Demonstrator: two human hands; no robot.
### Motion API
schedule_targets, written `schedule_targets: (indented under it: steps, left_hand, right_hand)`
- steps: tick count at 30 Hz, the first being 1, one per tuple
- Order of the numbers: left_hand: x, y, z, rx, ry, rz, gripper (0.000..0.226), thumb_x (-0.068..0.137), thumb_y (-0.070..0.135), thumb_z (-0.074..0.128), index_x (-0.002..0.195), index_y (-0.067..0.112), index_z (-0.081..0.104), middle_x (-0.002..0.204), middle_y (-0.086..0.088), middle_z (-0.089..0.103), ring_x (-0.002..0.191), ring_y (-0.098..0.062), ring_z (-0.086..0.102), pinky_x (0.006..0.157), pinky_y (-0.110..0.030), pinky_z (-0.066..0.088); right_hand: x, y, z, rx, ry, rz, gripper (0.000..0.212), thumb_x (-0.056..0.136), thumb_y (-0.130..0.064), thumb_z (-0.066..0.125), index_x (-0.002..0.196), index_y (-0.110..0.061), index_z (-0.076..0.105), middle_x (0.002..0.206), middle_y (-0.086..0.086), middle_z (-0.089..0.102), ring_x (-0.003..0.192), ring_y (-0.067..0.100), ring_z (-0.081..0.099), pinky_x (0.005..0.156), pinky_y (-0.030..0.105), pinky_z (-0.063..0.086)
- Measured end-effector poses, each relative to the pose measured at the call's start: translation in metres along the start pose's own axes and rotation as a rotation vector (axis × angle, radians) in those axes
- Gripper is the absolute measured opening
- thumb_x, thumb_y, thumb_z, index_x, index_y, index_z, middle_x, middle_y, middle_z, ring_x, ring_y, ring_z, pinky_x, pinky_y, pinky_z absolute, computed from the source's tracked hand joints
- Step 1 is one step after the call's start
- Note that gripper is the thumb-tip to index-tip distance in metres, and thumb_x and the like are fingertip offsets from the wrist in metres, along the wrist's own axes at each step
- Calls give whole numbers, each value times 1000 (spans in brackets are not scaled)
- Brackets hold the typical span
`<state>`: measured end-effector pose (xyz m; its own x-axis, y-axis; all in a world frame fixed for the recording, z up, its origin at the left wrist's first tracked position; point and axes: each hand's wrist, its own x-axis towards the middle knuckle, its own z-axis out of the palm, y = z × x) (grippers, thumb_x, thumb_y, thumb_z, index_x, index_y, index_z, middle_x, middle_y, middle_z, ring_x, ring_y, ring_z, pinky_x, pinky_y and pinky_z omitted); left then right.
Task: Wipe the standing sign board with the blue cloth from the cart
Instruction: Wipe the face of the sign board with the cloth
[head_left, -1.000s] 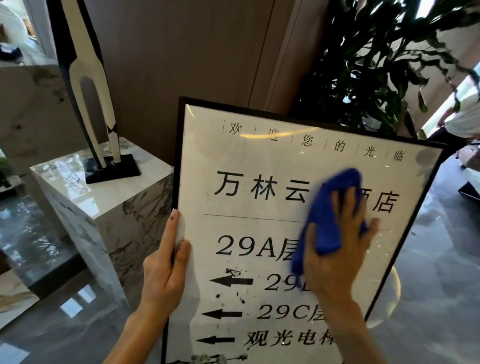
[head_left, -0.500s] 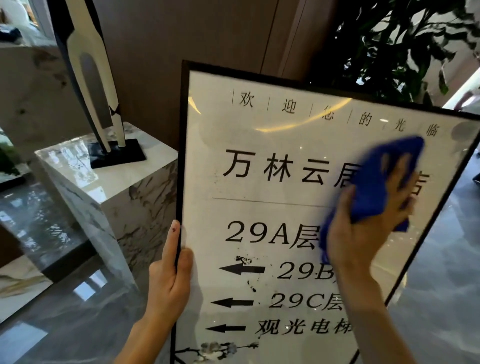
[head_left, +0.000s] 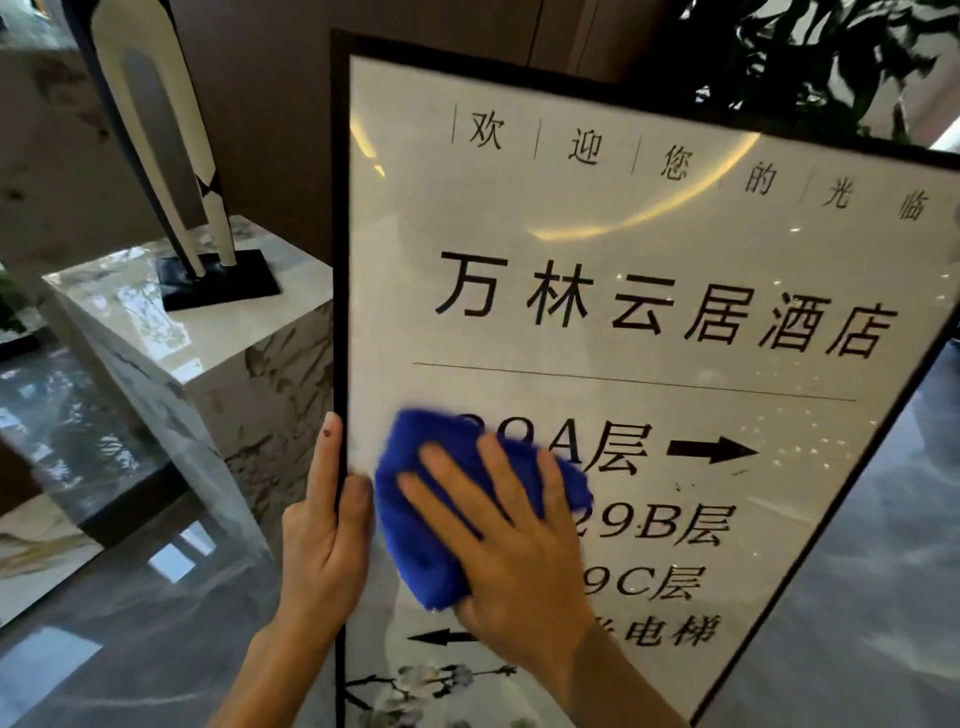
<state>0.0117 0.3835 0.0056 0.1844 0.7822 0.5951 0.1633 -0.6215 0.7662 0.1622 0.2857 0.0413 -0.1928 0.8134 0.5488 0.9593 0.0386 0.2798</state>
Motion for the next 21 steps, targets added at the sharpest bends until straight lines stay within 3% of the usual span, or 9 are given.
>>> schedule_targets:
  steps: [2, 4, 5, 8, 10, 12, 14, 18, 21]
  left_hand:
    - [-1, 2, -1, -3, 25, -44, 45, 99, 61, 30, 141, 68, 16, 73, -25, 58, 55, -4, 56, 44, -15, 42]
    - [-1, 3, -2, -33, 47, -97, 46, 93, 71, 27, 137, 73, 15, 59, -26, 56, 50, -23, 49, 38, -34, 38]
    - [-1, 3, -2, -37, 53, -99, 46, 92, 73, 27, 136, 74, 14, 56, -15, 54, 45, -21, 46, 38, -35, 38]
    - [1, 8, -3, -9, 27, -93, 46, 93, 72, 28, 137, 72, 15, 64, 22, 40, 46, 0, 43, 42, -14, 35]
    - [1, 11, -3, -15, 18, -111, 46, 95, 70, 28, 139, 70, 17, 52, 18, 36, 45, 4, 43, 38, -13, 30]
    - [0, 12, -3, -21, 12, -116, 45, 96, 68, 27, 140, 68, 17, 47, 10, 42, 40, 4, 39, 35, -19, 26]
    - [-2, 11, -2, -15, 12, -118, 45, 97, 66, 27, 141, 67, 18, 43, 10, 33, 38, 6, 37, 34, -15, 23]
    - [-14, 5, -2, -18, 7, -137, 45, 96, 68, 27, 139, 69, 17, 45, 11, 35, 39, 4, 37, 34, -18, 23]
    - [-19, 2, -2, -16, 2, -122, 45, 96, 68, 27, 140, 69, 16, 55, 21, 52, 40, 5, 38, 38, -8, 24]
  right_hand:
    - [-26, 11, 5, -20, -26, -6, 90, 78, -46, 58, 157, -34, 18, 167, -12, 2, 156, 19, 3, 124, 50, -7]
    - [-33, 28, 2, -3, -28, 50, 93, 80, -50, 56, 159, -32, 10, 168, -12, -1, 156, 19, 2, 124, 49, -7]
    - [-32, 38, -1, 18, -3, 111, 91, 83, -49, 55, 159, -31, 8, 168, -12, -1, 156, 20, 2, 125, 49, -6]
    - [-35, 78, -15, 80, 89, 349, 69, 96, -39, 43, 158, -26, 17, 168, -11, 6, 156, 21, 4, 126, 52, -1]
    - [-46, 108, -24, 147, 149, 516, 56, 100, -33, 39, 155, -25, 29, 165, -10, 20, 155, 21, 10, 123, 59, 9]
    - [-61, 133, -32, 273, 239, 713, 61, 97, -30, 39, 155, -39, 22, 163, -18, 18, 155, 13, 7, 123, 57, 10]
    - [-77, 150, -34, 380, 335, 850, 64, 97, -34, 39, 157, -36, 16, 166, -17, 12, 155, 15, 2, 123, 59, 8]
    - [-101, 154, -16, 451, 421, 1009, 72, 97, -45, 42, 156, -9, 22, 165, 14, 17, 154, 33, 7, 125, 56, 8]
    - [-86, 120, -2, 385, 462, 968, 71, 93, -37, 47, 158, -26, 20, 168, -4, 11, 155, 25, 6, 126, 51, 8]
